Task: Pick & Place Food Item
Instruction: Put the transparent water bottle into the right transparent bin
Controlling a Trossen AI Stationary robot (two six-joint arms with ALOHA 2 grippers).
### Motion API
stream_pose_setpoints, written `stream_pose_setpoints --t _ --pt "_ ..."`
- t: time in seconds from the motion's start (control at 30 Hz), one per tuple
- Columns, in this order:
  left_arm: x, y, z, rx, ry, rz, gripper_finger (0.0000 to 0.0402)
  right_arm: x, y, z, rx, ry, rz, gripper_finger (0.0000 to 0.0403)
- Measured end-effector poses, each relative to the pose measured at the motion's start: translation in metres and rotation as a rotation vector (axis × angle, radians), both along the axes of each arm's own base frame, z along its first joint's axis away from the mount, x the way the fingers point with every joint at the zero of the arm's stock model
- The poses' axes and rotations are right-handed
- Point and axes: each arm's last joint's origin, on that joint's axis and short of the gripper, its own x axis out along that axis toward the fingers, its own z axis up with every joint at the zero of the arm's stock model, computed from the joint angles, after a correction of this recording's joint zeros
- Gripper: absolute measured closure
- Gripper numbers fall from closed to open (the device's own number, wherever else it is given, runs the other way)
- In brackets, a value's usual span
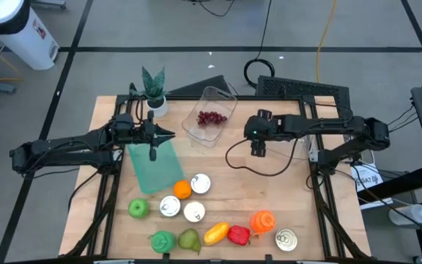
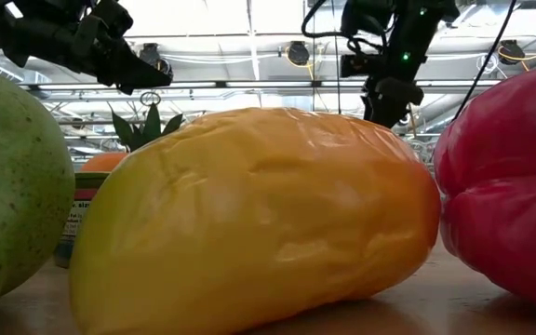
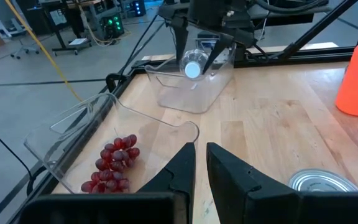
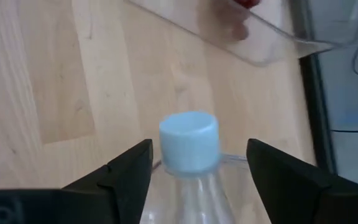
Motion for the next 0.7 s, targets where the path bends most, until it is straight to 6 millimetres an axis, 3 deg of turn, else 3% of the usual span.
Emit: stream_pose_setpoints --t 0.37,0.63,0.7 --pt "0.000 0.000 0.000 -0.002 -0.001 0.000 0.0350 0.009 -0.004 -0.017 0.020 0.023 -0.002 0.0182" --pt "0.000 0.000 0.000 -0.002 -0.001 0.001 0.0350 0.010 -0.003 -0.017 0.039 0.020 0.007 0.0275" --pt "0.000 0.000 0.000 -0.002 -0.001 0.001 0.0350 0.010 -0.003 -0.017 0.042 0.014 0.009 0.0275"
